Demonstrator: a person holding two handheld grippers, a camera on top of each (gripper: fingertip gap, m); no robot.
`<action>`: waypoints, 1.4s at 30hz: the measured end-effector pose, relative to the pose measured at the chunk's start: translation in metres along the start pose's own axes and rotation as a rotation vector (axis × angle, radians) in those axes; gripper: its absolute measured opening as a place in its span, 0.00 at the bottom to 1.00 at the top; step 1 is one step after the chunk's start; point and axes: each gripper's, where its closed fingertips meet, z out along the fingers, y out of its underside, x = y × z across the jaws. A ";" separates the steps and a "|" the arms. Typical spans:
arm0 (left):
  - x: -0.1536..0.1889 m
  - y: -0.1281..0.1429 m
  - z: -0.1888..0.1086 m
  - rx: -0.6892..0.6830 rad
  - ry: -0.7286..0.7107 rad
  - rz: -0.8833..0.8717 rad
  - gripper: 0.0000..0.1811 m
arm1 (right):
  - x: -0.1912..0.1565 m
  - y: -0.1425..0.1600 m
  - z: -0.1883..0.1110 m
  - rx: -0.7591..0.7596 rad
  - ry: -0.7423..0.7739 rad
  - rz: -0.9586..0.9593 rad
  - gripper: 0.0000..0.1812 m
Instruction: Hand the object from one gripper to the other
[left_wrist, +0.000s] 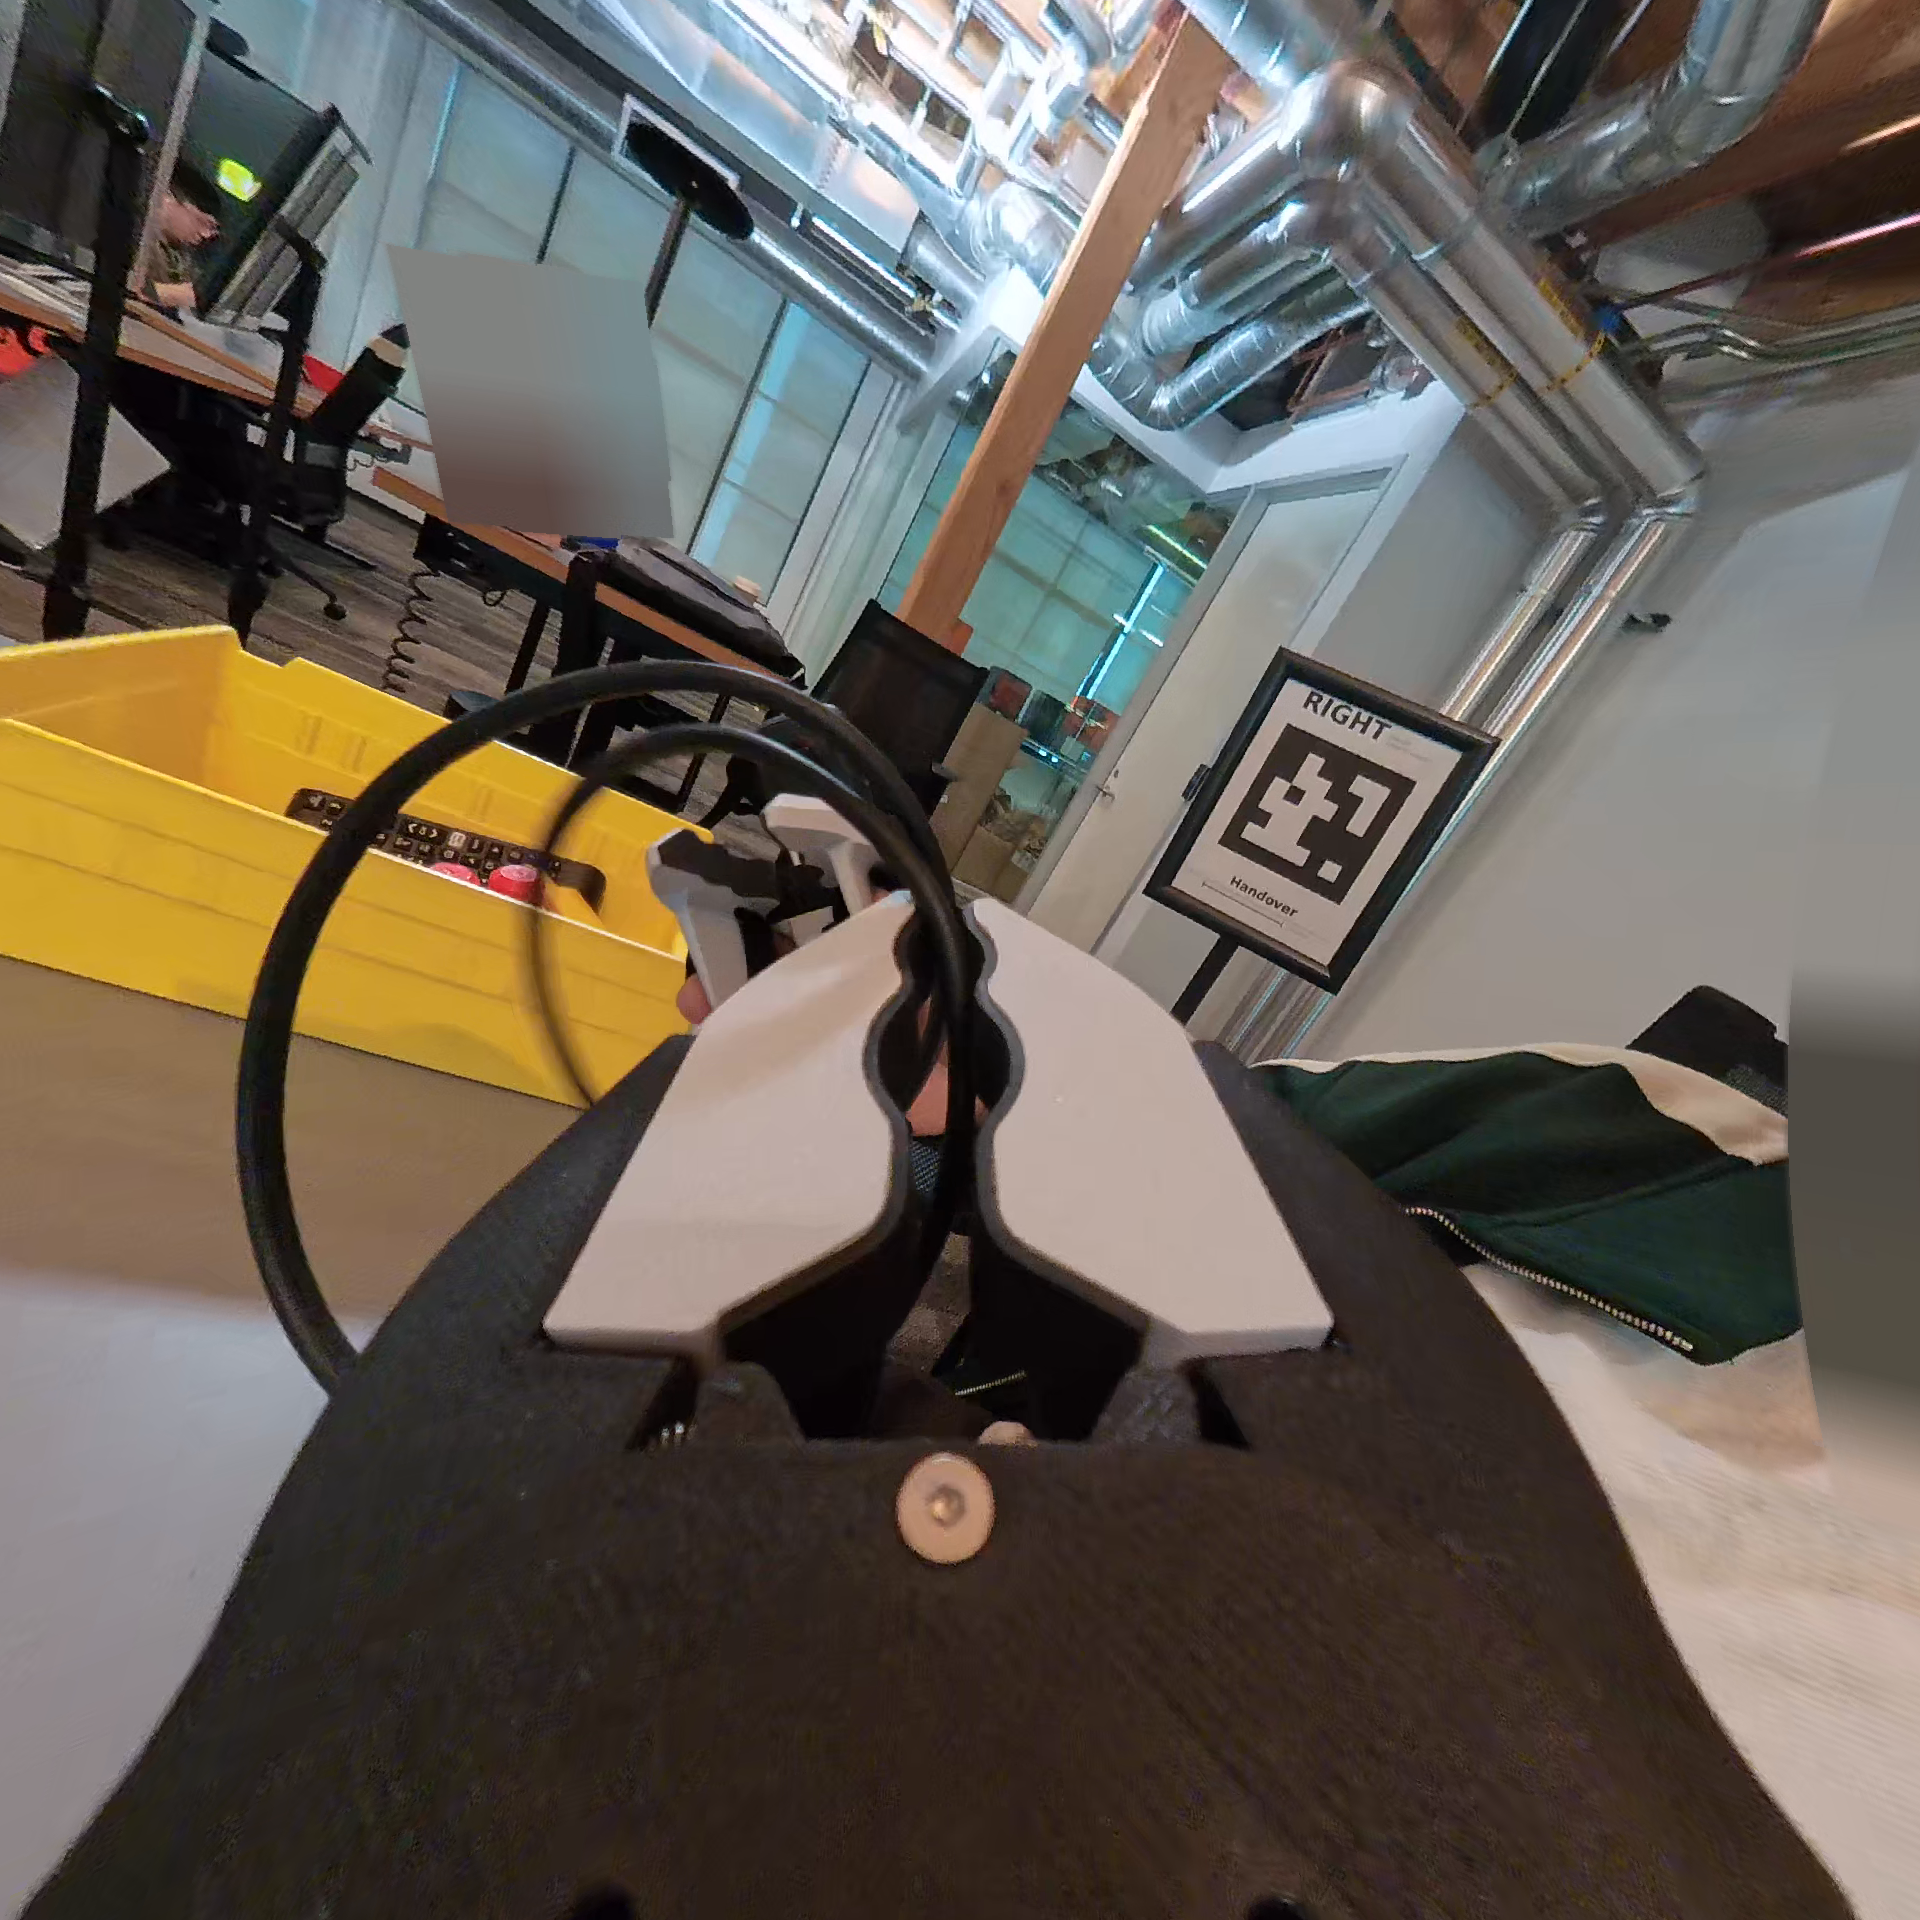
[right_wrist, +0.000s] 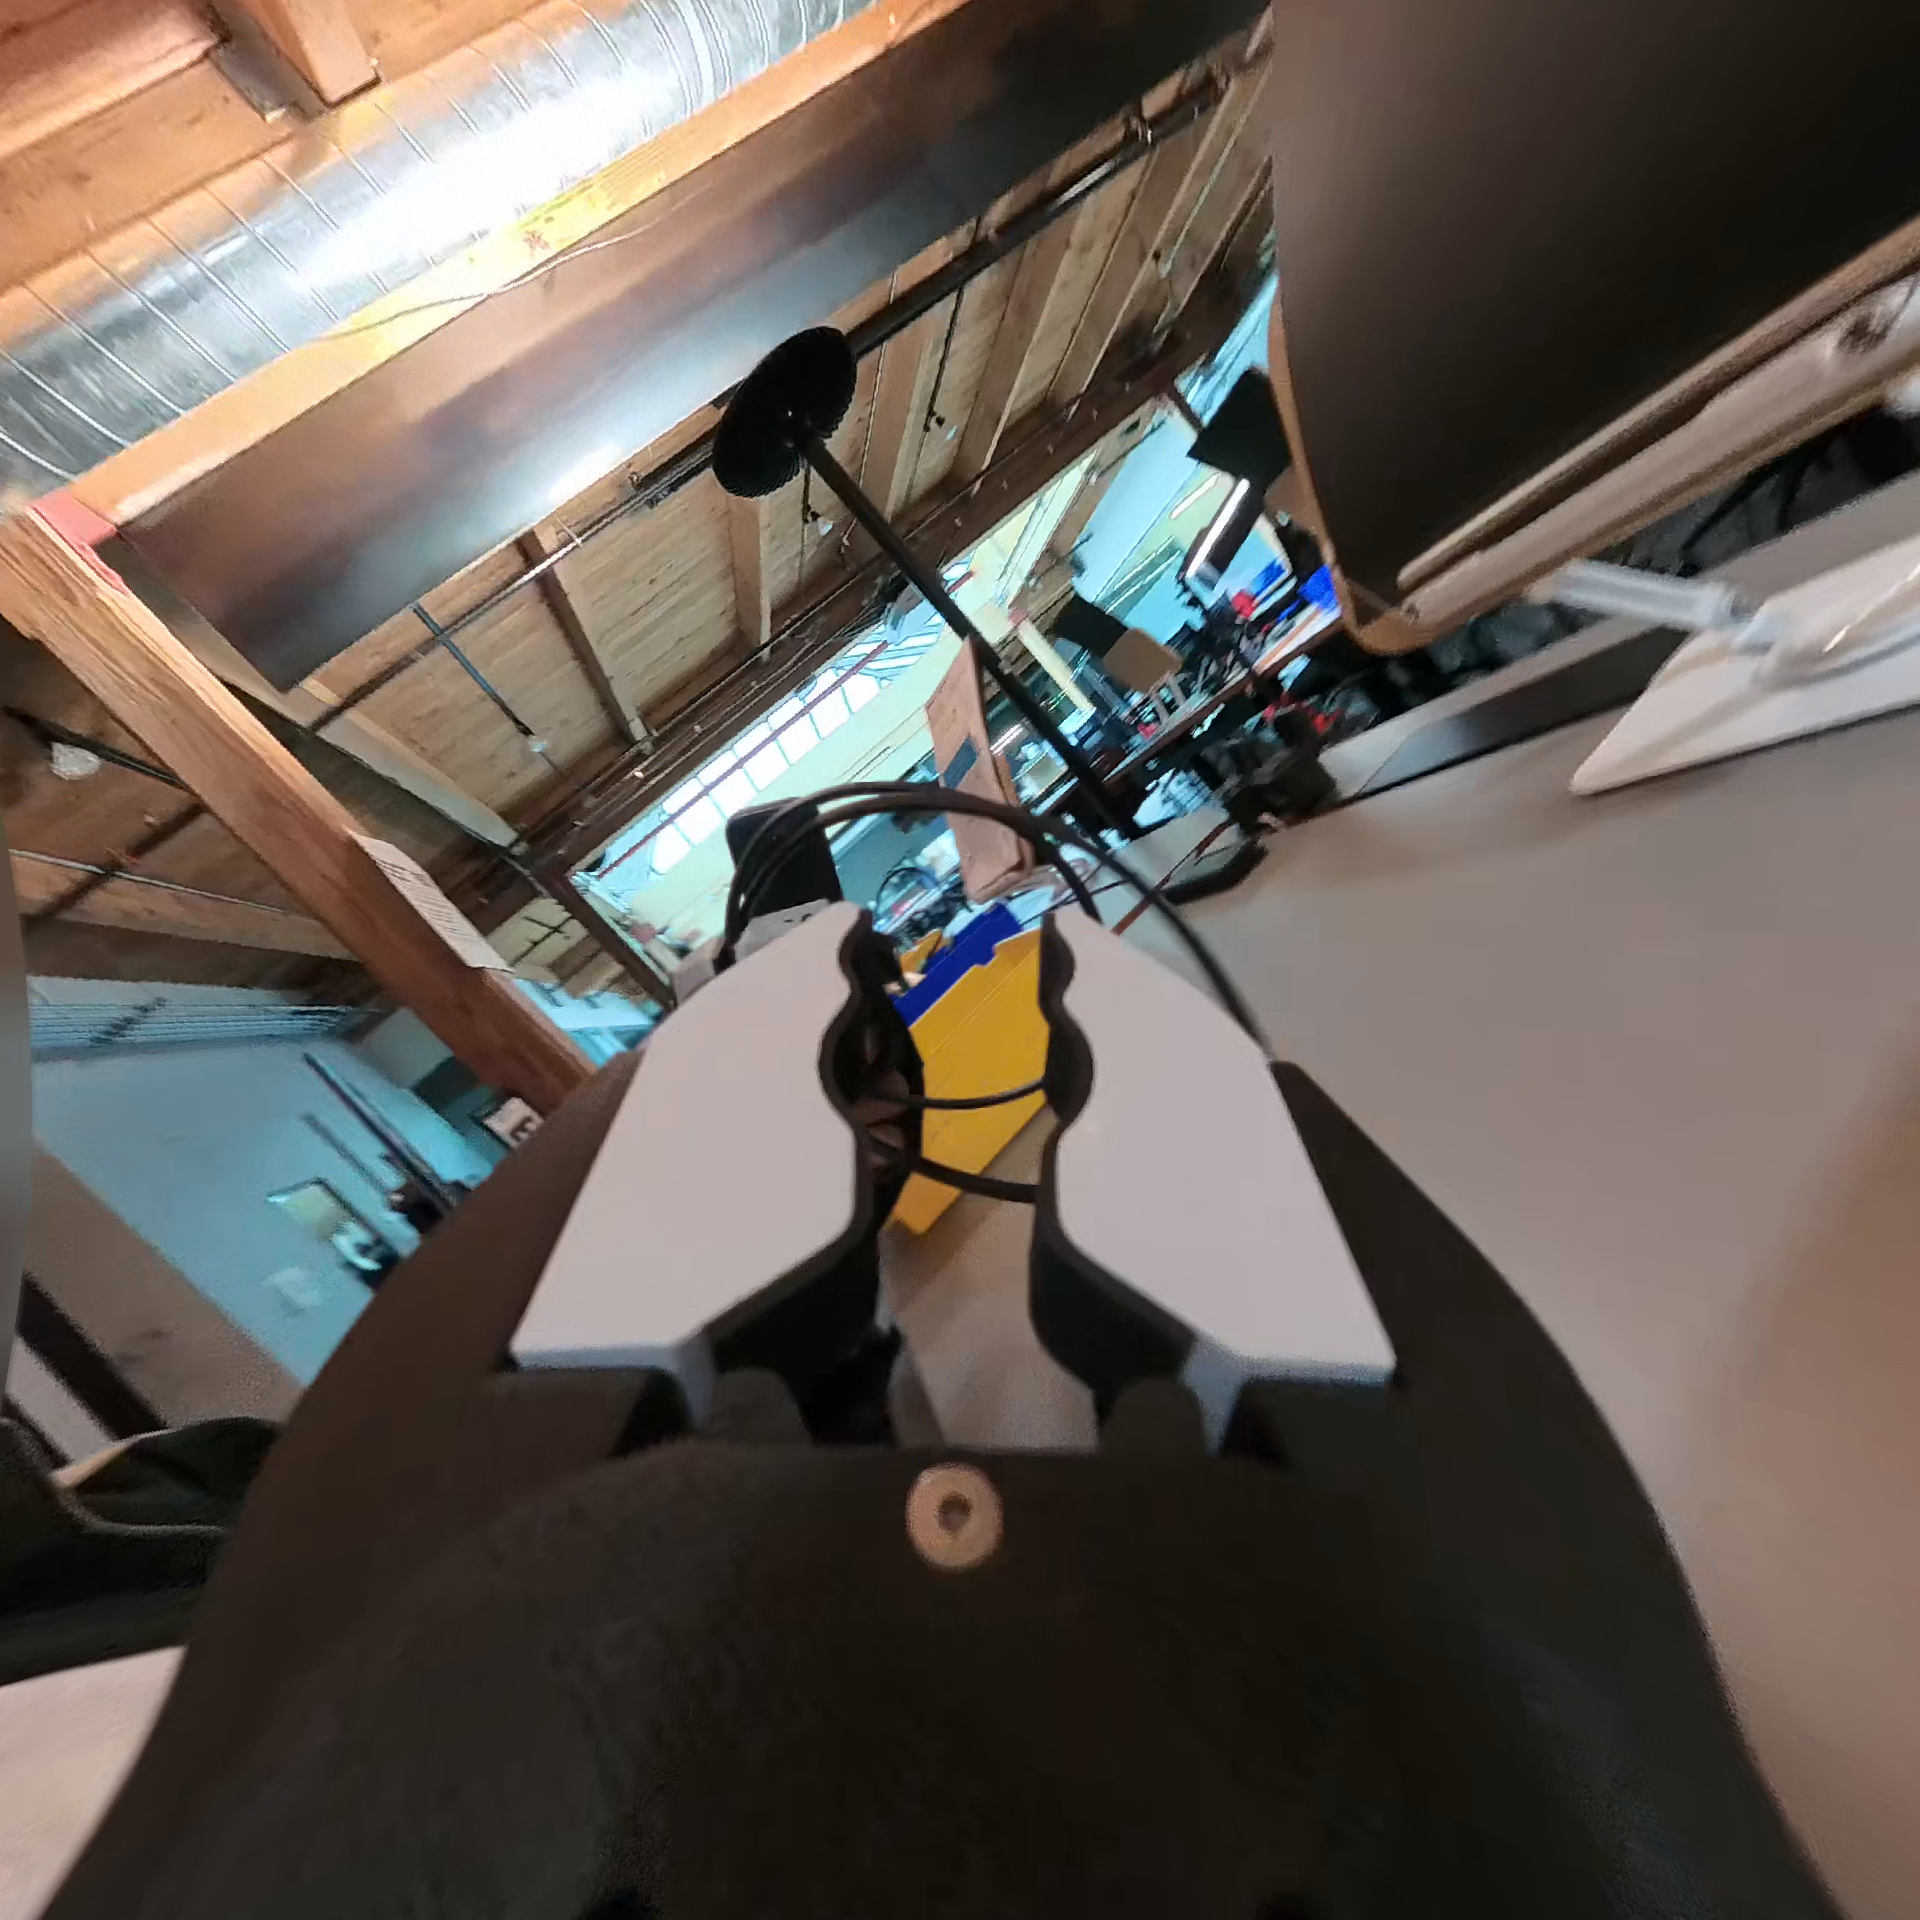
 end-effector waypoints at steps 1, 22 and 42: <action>0.000 -0.001 -0.001 0.004 0.001 -0.007 0.01 | -0.003 -0.003 -0.001 0.010 0.004 -0.047 0.17; 0.010 0.052 0.017 -0.308 0.135 -0.279 0.01 | -0.045 0.049 0.020 -0.263 0.247 -1.610 0.24; -0.010 0.012 0.004 -0.090 0.029 -0.203 0.27 | -0.039 -0.057 -0.022 -0.117 0.607 -1.550 0.05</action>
